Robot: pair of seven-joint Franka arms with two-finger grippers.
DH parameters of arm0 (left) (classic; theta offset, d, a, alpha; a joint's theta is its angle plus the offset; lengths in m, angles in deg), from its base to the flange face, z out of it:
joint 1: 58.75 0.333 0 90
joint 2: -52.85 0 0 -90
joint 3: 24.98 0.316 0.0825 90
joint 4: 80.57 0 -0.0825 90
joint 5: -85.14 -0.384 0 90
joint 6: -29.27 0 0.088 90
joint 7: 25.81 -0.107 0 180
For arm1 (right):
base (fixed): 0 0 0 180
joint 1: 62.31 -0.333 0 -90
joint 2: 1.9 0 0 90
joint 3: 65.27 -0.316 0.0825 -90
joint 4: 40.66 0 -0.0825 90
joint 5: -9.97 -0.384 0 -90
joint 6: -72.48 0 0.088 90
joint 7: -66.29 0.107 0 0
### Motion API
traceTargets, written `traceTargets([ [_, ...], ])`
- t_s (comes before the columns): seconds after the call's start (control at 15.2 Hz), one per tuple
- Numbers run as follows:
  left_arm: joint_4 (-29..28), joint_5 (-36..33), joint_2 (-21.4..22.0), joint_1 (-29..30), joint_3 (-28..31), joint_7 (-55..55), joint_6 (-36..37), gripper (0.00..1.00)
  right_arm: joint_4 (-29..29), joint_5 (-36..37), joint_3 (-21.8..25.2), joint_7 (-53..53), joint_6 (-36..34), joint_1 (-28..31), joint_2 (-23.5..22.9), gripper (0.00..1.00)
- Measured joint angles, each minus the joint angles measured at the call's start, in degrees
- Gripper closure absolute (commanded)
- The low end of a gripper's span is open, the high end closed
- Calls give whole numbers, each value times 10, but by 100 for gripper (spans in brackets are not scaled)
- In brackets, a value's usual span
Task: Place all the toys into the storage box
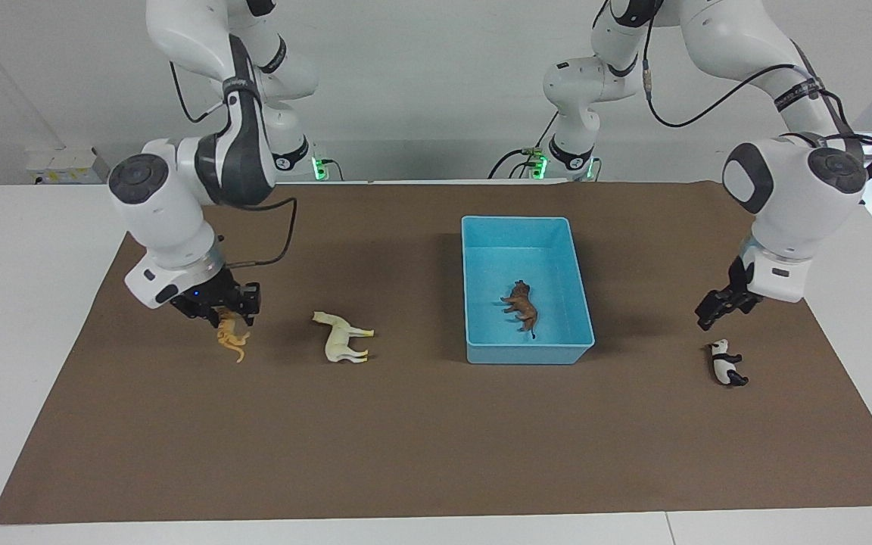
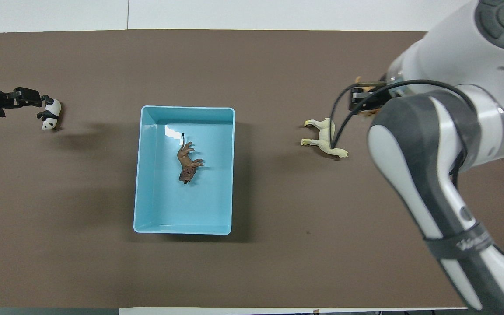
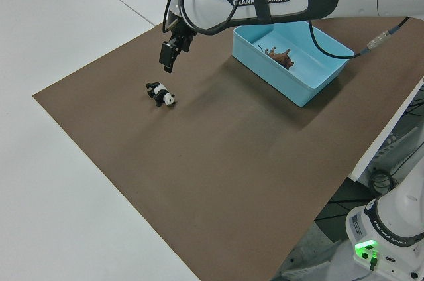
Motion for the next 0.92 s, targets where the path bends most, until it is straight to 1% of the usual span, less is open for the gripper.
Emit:
traceTargets([
  [0.13, 1, -9, -36, 3, -2, -2, -47, 0, 47, -21, -3, 112, 24, -87, -21, 100],
  [0.26, 2, -18, -54, 3, -3, -11, -62, 0, 64, -55, -3, 157, 84, -149, -40, 100],
  [0.4, 2, -22, -63, 3, -5, -17, -63, 0, 65, -67, -2, 179, 134, -195, -51, 100],
  [0.59, -5, -26, -67, 3, -5, -38, -63, 0, 61, -68, -2, 185, 169, -231, -64, 100],
  [0.79, -19, -28, -69, 3, -5, -48, -66, 0, 24, -68, -1, 185, 231, -249, -85, 100],
  [0.92, -33, -28, -69, 3, -5, -49, -76, 0, 11, -66, -1, 185, 263, -259, -110, 100],
])
